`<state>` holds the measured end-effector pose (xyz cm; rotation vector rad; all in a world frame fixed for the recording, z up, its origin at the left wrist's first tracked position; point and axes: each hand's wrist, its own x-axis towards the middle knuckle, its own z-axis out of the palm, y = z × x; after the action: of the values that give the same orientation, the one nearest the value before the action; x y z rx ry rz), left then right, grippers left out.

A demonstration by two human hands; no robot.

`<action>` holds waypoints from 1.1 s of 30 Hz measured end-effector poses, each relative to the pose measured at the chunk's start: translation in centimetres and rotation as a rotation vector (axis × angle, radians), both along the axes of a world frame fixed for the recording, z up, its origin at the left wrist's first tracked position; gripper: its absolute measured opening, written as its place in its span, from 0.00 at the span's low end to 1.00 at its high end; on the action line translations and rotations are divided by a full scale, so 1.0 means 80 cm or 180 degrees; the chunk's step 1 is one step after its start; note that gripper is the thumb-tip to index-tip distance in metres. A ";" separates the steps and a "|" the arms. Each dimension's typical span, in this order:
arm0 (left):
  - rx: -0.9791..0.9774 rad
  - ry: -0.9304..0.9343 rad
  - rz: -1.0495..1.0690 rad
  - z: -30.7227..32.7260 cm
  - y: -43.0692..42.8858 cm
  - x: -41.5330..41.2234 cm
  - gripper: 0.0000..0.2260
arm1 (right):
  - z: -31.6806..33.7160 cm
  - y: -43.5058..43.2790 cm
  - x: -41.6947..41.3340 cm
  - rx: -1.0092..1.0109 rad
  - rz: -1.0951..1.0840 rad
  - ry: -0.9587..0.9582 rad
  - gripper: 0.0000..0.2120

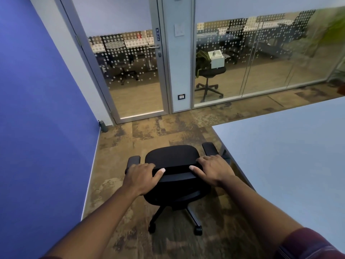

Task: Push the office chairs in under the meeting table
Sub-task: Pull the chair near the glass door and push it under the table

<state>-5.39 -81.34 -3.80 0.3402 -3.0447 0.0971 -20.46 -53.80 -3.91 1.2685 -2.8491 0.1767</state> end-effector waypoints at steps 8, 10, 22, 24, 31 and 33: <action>0.0138 0.0242 -0.0202 -0.003 0.009 0.026 0.38 | 0.003 0.027 0.045 -0.0079 -0.0075 -0.0043 0.37; 0.0172 0.0315 -0.0278 -0.006 0.011 0.029 0.38 | 0.003 0.035 0.057 -0.0087 -0.0166 -0.0052 0.37; 0.0286 0.0592 -0.0934 -0.009 0.049 0.035 0.31 | 0.010 0.097 0.126 -0.0087 -0.0763 -0.0118 0.37; 0.0275 0.0588 -0.1049 -0.007 0.058 0.033 0.30 | 0.011 0.107 0.137 -0.0088 -0.0880 -0.0115 0.36; 0.0315 0.0503 -0.1485 -0.004 0.078 0.021 0.28 | 0.010 0.134 0.178 -0.0107 -0.1308 -0.0147 0.36; 0.0316 0.0514 -0.1597 -0.001 0.084 0.016 0.31 | 0.010 0.140 0.189 -0.0095 -0.1431 -0.0178 0.36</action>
<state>-4.15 -74.65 -3.91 -0.3937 -2.8755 -0.1067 -5.32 -42.60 -3.11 0.5983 -3.0703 0.2445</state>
